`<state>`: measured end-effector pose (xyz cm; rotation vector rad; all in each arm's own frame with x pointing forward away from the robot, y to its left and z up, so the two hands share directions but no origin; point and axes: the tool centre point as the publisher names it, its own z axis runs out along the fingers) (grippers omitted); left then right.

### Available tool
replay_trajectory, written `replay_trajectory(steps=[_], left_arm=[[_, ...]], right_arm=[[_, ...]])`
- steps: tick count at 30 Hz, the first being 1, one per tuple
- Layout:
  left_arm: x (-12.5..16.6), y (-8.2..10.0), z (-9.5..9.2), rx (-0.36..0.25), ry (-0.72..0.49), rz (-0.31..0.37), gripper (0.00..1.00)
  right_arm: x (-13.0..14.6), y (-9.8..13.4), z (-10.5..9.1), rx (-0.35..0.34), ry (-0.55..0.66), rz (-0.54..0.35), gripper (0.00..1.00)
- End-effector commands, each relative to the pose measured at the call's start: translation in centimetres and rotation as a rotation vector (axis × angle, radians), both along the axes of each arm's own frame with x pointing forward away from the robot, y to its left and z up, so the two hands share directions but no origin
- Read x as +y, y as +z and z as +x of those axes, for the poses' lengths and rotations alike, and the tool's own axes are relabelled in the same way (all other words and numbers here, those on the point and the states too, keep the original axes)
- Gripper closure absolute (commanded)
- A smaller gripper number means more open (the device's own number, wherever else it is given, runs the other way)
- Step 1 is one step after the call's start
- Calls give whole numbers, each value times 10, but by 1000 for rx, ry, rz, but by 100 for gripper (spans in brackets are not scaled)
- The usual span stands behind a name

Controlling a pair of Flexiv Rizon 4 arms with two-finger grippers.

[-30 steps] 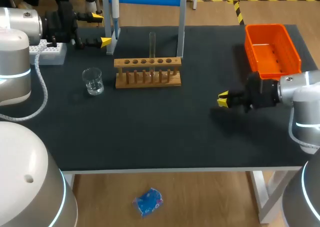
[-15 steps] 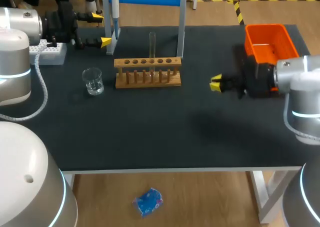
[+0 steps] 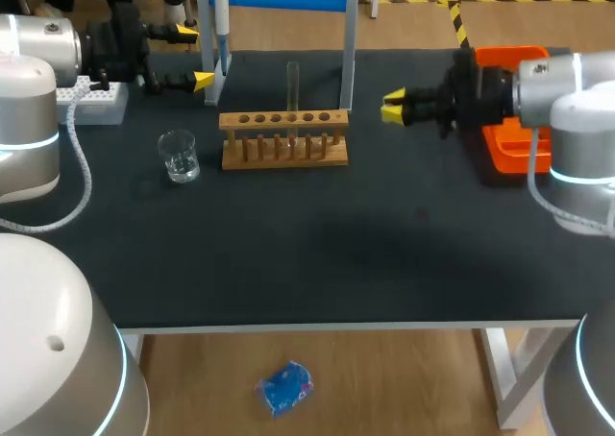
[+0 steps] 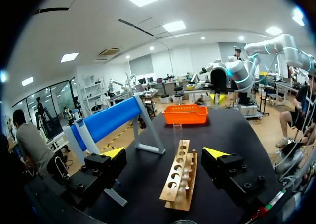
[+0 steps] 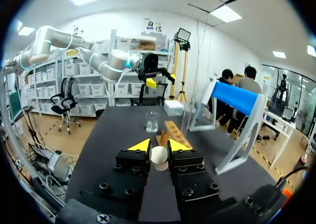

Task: Invert the test tube, pick up the pipette, mount the tip to pipette, aspirate from beaker and dispense into the tube, eject the tip, return the pipette, and cap with the stopper.

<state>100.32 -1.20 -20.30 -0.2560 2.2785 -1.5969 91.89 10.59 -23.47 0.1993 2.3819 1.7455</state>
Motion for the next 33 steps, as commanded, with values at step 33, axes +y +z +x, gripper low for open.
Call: replay_trajectory(steps=[33], left_arm=[[1, 1, 0, 3, -4, 1, 0]], right_arm=[[63, 54, 41, -4, 20, 31, 100]])
